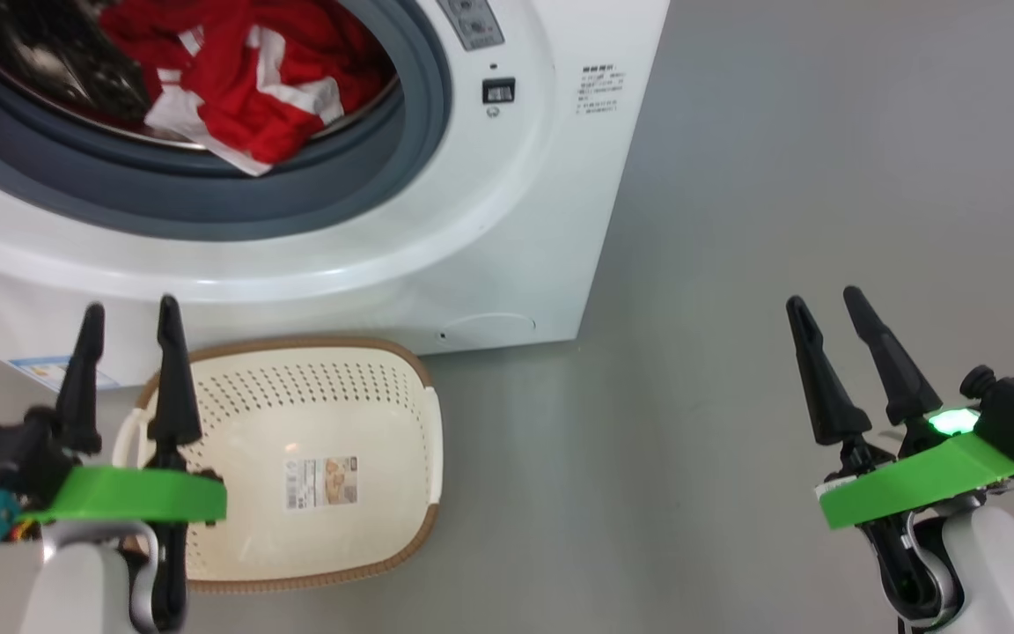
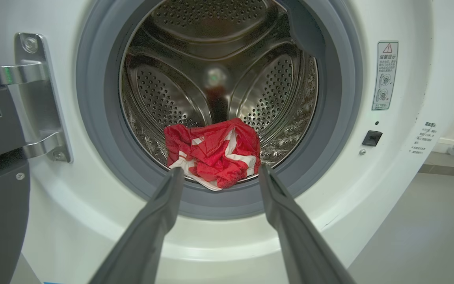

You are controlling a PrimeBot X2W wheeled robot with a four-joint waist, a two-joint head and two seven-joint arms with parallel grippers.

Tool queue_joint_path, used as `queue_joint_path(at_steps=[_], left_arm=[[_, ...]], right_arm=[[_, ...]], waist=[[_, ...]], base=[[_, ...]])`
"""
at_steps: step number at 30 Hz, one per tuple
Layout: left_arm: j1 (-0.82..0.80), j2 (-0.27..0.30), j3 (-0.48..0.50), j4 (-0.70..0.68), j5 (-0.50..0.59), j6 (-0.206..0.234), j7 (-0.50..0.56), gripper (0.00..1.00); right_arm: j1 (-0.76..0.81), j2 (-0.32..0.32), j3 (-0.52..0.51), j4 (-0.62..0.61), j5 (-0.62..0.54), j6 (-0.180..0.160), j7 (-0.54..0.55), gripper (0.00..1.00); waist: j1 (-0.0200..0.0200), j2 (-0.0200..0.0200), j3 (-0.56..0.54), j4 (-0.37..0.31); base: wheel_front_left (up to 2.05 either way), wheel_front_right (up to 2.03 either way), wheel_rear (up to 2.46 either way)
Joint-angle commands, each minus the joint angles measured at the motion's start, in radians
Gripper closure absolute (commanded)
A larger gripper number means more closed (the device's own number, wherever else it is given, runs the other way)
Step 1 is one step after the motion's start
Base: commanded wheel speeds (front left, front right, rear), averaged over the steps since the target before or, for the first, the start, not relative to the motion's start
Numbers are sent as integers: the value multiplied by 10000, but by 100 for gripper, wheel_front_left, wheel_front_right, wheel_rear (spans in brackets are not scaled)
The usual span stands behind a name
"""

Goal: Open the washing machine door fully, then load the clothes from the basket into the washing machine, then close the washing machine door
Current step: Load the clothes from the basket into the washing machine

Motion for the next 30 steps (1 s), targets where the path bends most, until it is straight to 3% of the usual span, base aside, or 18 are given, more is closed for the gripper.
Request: queue_joint_path(at_steps=[1, 15, 30], left_arm=[[222, 178, 338, -348, -133, -31, -41, 0], [2539, -18, 630, -1495, -210, -32, -42, 0], [3361, -69, 570, -1889, -24, -11, -42, 0]], right_arm=[[232, -122, 174, -186, 77, 90, -48, 0], [1023, -217, 291, 23, 152, 90, -48, 0], [1262, -522, -27, 132, -182, 90, -48, 0]], waist=[[0, 0, -525, 215], [0, 0, -1633, 422], [0, 0, -1874, 705]], base=[[0, 0, 0], [0, 0, 0], [0, 0, 0]])
